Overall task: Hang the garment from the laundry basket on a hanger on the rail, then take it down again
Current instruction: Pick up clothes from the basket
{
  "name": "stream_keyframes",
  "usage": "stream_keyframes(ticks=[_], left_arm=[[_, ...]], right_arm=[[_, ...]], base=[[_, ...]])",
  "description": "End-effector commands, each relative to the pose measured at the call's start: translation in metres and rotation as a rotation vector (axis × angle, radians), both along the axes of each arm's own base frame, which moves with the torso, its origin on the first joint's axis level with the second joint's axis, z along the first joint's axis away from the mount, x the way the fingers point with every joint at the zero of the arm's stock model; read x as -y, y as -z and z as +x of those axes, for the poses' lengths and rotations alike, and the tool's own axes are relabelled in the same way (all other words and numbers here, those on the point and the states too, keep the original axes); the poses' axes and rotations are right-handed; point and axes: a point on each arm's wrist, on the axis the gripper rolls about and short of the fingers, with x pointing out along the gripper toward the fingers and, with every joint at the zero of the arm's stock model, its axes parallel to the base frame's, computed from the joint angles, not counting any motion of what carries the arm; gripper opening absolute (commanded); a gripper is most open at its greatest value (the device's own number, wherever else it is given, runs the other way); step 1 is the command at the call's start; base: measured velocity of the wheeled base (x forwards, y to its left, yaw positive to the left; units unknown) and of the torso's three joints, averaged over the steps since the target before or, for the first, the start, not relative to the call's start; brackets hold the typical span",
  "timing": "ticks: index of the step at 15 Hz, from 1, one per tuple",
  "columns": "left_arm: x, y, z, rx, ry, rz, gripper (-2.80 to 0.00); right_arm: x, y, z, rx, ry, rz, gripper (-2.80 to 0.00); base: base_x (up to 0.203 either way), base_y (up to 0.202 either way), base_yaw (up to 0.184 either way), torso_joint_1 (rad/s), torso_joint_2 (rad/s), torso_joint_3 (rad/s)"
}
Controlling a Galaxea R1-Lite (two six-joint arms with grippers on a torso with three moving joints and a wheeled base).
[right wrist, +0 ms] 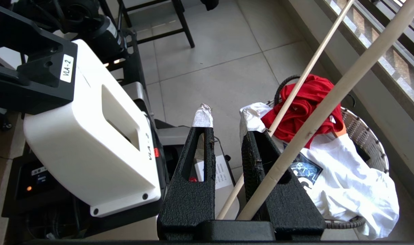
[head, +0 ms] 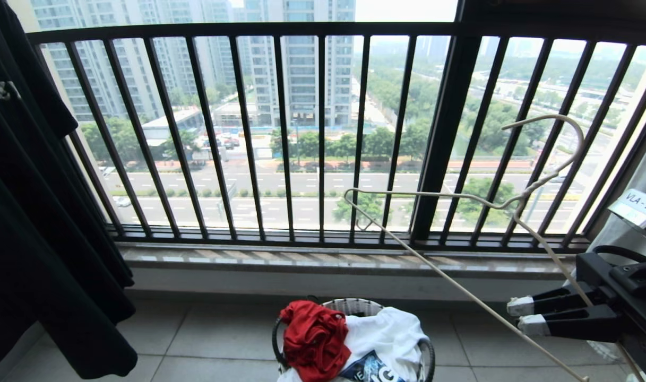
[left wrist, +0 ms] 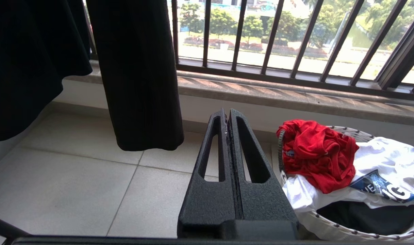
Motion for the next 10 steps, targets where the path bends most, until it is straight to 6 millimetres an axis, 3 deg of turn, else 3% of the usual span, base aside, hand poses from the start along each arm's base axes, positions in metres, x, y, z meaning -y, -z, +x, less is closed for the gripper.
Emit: stream_keyframes(ticks=[1,10], left_arm=[[0.0,0.0001,0.0,0.0,-0.001,-0.001,-2.8],[0.0,0.0,0.0001,-0.002,-0.001,-0.001,-2.8]], right_arm=[[-0.0001,-0.0012,-0.0024,0.009,-0.006,0.004,-2.8],[0.0007,0.0069,-0.0037,-0.033,-0.002,0.008,-2.8]], base=[[0.0,0.0,0.0,-0.048,0.19,0.138],[0.0,0.0,0.0,-0.004,0.02,0.019]])
